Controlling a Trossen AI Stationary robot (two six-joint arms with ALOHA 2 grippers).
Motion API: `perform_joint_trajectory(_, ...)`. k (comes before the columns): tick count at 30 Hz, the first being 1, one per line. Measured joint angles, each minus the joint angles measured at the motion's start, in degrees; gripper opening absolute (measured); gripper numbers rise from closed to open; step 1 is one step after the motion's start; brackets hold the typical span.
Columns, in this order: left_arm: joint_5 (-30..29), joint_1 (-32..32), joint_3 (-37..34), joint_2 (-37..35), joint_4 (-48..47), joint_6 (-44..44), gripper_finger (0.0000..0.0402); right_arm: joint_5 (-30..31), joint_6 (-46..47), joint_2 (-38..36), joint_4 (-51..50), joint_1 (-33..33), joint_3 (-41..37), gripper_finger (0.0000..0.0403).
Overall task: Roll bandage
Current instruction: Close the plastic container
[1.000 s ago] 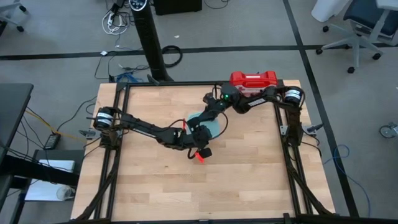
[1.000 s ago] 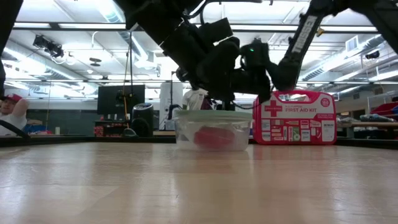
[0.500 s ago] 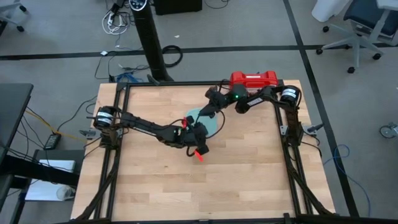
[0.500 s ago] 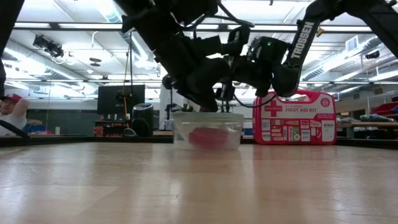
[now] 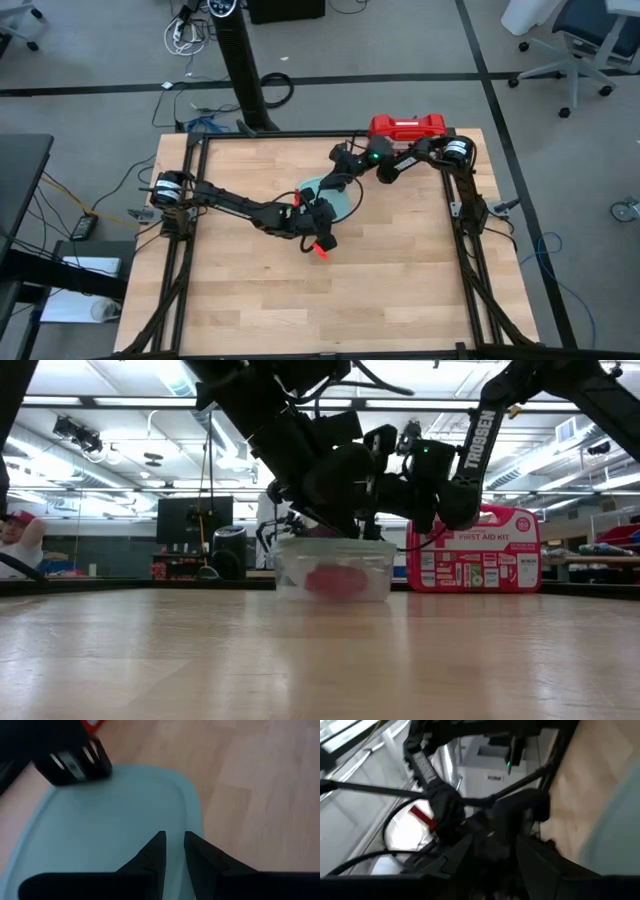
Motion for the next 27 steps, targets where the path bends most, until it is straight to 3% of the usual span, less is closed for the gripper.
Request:
perform_joint_trajectory(12, 0.30, -0.26, -0.07, 0.00, 0.37, -0.31, 0.0076, -0.52, 0.93, -6.92, 0.84, -0.63, 0.16, 0.0149)
perform_joint_trajectory(18, 0.30, -0.66, -0.07, -0.02, 2.67, 1.15, 0.0076, -2.04, -11.31, -4.53, -17.78, 0.03, 0.27, 0.0149)
perform_joint_trajectory(21, 0.39, -0.59, -0.07, -0.11, 2.49, 0.96, 0.0076, -2.45, -10.86, -4.50, -15.79, 0.03, 0.09, 0.0149)
perform_joint_trajectory(25, 0.56, -0.59, -0.09, -0.11, 2.21, 0.96, 0.0076, -1.31, 1.37, -4.90, 0.66, 0.03, 0.24, 0.0149)
perform_joint_trajectory(27, 0.56, -0.59, -0.09, -0.11, 2.27, 1.02, 0.0076, -0.42, 3.34, -5.87, 1.62, 0.05, 0.75, 0.0149)
